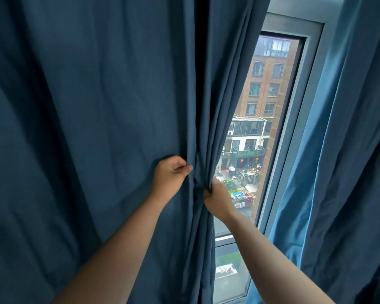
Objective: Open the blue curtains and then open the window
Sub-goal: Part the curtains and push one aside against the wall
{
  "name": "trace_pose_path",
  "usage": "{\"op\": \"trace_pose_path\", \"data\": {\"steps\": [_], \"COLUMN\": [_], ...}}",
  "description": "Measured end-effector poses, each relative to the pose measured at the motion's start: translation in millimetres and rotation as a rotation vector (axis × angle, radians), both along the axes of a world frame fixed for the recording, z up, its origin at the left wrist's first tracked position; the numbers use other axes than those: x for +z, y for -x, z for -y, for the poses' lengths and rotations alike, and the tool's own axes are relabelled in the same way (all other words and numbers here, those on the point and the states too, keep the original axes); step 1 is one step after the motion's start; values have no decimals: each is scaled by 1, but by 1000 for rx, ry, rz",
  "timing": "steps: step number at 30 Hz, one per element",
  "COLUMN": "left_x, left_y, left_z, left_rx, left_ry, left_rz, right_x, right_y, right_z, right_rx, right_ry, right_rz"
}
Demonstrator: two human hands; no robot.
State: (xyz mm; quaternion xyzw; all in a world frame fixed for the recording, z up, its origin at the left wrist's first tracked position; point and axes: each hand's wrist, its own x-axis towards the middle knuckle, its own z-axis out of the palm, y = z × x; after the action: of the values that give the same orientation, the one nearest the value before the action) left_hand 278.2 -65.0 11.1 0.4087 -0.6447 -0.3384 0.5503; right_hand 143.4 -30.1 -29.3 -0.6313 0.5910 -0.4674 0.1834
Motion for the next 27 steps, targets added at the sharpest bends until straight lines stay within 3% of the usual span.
{"op": "trace_pose_path", "data": {"steps": [10,16,27], "left_x": [10,12,14], "left_y": [-6,-5,-24], "left_z": [-8,-9,-15], "left_rx": [-179,-201,-82], "left_ry": [-124,-135,24], "left_rz": [-44,-47,25], "right_x": [2,-5,-2], "right_y": [-5,-27,-41], "right_z": [-5,0,2], "right_rx": [309,17,24], "right_ry": [-96,53,62], "right_rz": [204,144,-129]}}
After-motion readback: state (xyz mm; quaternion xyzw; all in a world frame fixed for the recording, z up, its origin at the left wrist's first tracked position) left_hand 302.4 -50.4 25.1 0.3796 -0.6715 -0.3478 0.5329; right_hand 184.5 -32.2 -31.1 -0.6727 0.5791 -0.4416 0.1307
